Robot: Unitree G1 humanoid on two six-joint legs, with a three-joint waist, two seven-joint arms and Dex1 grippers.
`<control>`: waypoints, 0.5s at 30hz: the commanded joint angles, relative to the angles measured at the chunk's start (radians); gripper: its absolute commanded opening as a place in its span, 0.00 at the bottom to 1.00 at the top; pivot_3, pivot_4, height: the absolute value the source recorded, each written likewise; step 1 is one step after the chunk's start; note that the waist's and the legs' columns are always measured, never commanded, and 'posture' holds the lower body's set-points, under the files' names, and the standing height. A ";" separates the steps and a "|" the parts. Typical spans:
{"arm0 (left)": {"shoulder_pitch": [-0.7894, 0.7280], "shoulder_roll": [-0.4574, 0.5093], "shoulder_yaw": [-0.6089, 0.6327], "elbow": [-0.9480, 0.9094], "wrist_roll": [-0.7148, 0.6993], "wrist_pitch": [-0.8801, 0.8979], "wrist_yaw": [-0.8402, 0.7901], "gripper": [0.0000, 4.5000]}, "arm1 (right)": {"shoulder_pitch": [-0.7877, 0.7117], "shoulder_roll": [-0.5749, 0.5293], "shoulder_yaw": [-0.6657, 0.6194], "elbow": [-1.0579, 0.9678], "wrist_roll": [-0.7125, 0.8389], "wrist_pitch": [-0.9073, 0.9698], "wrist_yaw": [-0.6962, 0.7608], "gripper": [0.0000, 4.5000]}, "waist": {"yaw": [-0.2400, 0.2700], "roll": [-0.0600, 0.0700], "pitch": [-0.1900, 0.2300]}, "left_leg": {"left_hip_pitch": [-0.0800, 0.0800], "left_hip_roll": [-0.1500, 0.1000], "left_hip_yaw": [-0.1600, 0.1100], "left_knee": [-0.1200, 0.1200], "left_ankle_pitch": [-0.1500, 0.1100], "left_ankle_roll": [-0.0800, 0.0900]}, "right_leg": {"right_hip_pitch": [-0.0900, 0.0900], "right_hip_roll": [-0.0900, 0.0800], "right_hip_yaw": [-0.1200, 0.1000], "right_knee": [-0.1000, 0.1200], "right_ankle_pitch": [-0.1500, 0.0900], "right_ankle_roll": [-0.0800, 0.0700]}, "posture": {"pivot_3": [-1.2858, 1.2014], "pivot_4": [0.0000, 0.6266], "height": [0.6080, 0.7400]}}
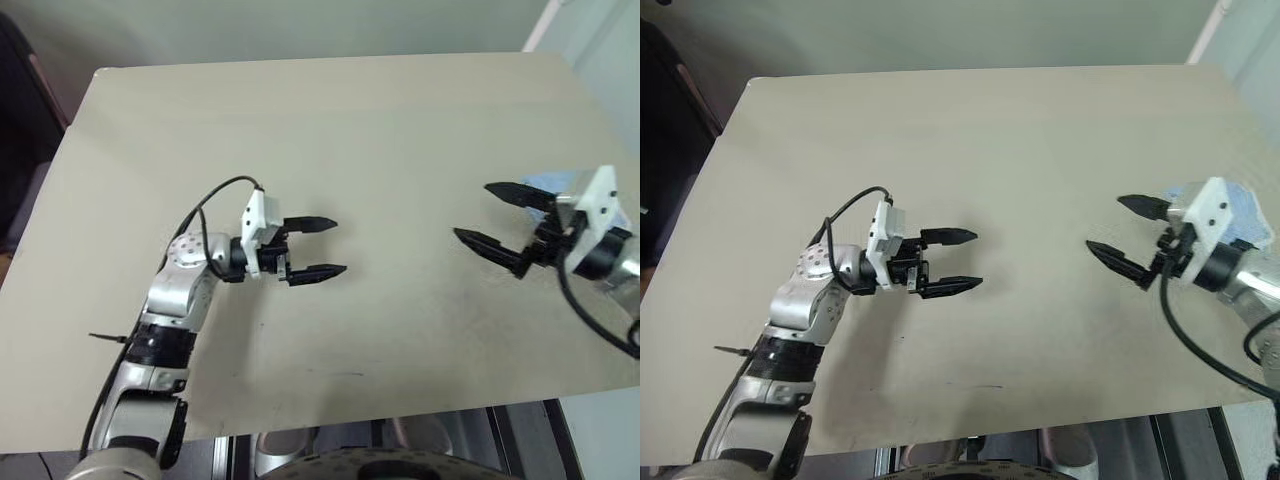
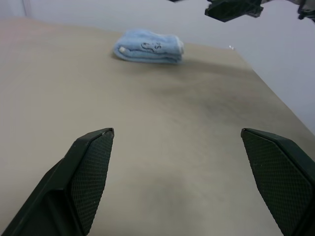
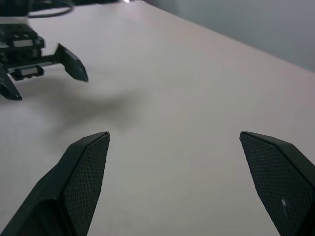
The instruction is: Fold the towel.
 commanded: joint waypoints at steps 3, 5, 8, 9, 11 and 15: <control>0.060 0.056 0.077 -0.115 -0.064 0.052 0.028 1.00 | -0.068 0.059 0.089 0.018 -0.010 -0.037 0.070 0.99 | 0.001 0.000 0.000 | 0.000 0.001 0.000 -0.001 0.000 -0.001 | 0.000 0.000 -0.001 0.001 -0.001 0.000 | 0.52 0.24 1.00; 0.077 0.063 0.089 -0.127 -0.061 0.040 0.041 1.00 | -0.103 0.087 0.132 0.040 -0.016 -0.043 0.101 0.99 | -0.002 0.000 0.000 | 0.000 0.001 0.000 0.000 0.001 -0.002 | 0.000 0.000 -0.001 0.001 -0.002 -0.003 | 0.52 0.24 1.00; 0.094 0.069 0.102 -0.141 -0.066 0.041 0.051 1.00 | -0.150 0.121 0.185 0.072 -0.032 -0.047 0.132 0.99 | -0.001 0.000 0.000 | 0.001 0.001 0.000 0.000 0.002 -0.002 | 0.000 0.000 0.000 0.001 -0.003 -0.006 | 0.52 0.24 1.00; 0.105 0.071 0.106 -0.147 -0.066 0.041 0.054 1.00 | -0.171 0.136 0.206 0.094 -0.047 -0.057 0.141 0.99 | -0.001 0.000 0.000 | 0.001 0.001 0.000 0.000 0.002 -0.002 | 0.000 0.000 0.000 0.001 -0.002 -0.006 | 0.52 0.24 1.00; 0.123 0.072 0.110 -0.157 -0.066 0.039 0.062 1.00 | -0.194 0.157 0.235 0.123 -0.070 -0.073 0.158 0.99 | -0.003 0.000 0.000 | 0.002 0.001 0.000 0.000 0.002 -0.002 | 0.000 0.000 0.000 0.002 -0.001 -0.007 | 0.52 0.24 1.00; 0.146 0.057 0.092 -0.184 -0.054 0.037 0.091 1.00 | -0.218 0.195 0.255 0.149 -0.077 -0.079 0.175 0.99 | -0.002 0.000 0.000 | 0.002 0.001 -0.001 -0.001 0.002 -0.002 | 0.000 0.000 -0.001 0.002 0.000 -0.008 | 0.52 0.24 1.00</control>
